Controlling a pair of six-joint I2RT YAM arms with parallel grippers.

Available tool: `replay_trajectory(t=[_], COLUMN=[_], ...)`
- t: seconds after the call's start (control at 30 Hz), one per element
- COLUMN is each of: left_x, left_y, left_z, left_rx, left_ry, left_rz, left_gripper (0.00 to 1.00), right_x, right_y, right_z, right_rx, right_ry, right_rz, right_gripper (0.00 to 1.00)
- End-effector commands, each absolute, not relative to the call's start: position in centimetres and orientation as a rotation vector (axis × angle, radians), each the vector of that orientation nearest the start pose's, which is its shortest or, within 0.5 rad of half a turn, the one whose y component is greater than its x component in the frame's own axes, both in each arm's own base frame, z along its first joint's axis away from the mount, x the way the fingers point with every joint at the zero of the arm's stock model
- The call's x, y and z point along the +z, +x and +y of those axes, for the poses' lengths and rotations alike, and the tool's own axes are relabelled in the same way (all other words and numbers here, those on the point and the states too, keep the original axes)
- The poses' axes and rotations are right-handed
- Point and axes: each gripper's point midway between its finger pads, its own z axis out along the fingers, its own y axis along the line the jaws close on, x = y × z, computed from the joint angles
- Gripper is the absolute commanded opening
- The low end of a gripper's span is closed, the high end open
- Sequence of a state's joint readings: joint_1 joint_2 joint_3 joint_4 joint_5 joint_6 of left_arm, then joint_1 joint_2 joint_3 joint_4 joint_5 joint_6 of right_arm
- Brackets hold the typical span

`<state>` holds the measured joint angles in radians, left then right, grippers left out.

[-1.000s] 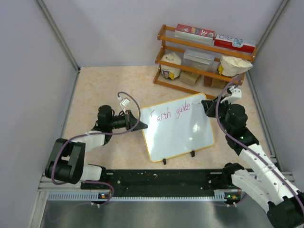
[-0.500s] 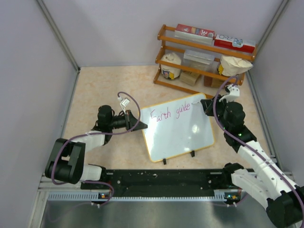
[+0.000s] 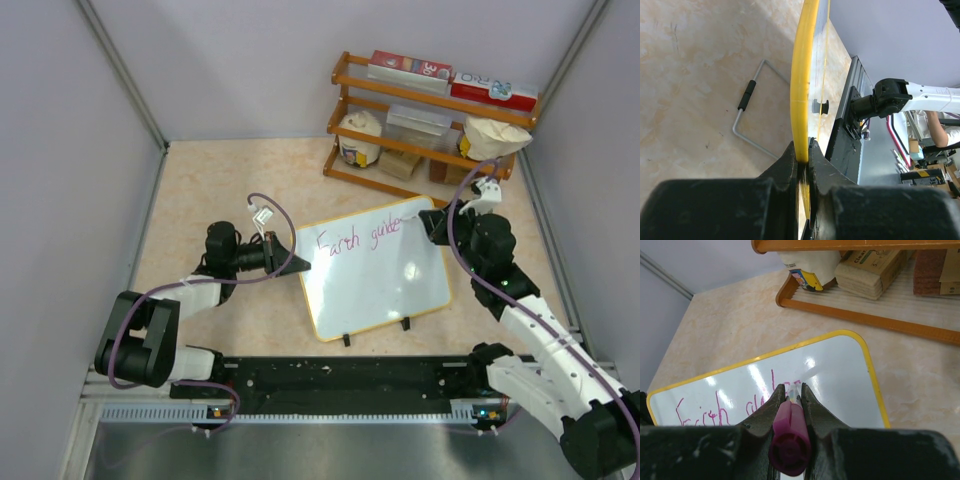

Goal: Write a sentence on the whiteboard

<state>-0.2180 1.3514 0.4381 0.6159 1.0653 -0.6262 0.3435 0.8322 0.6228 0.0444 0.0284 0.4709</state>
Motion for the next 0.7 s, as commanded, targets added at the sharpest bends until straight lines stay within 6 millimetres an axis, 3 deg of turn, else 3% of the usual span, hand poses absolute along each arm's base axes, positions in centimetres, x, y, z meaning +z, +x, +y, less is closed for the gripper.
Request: replay_trajectory(t=[0.0, 0.67], left_x=[14.0, 13.8], left_y=[24.4, 24.4], left_z=[-22.6, -22.6], left_rx=[-1.491, -1.491], left_ry=[0.504, 0.502], left_rz=[1.915, 1.92], left_gripper=[0.0, 0.0], right_x=[24.2, 22.7], right_y=[31.2, 30.8], right_z=[12.4, 10.9], right_rx=[0.566, 0.504], right_ry=[0.121, 0.161], right_rz=[1.75, 1.781], right_gripper=[0.0, 0.0])
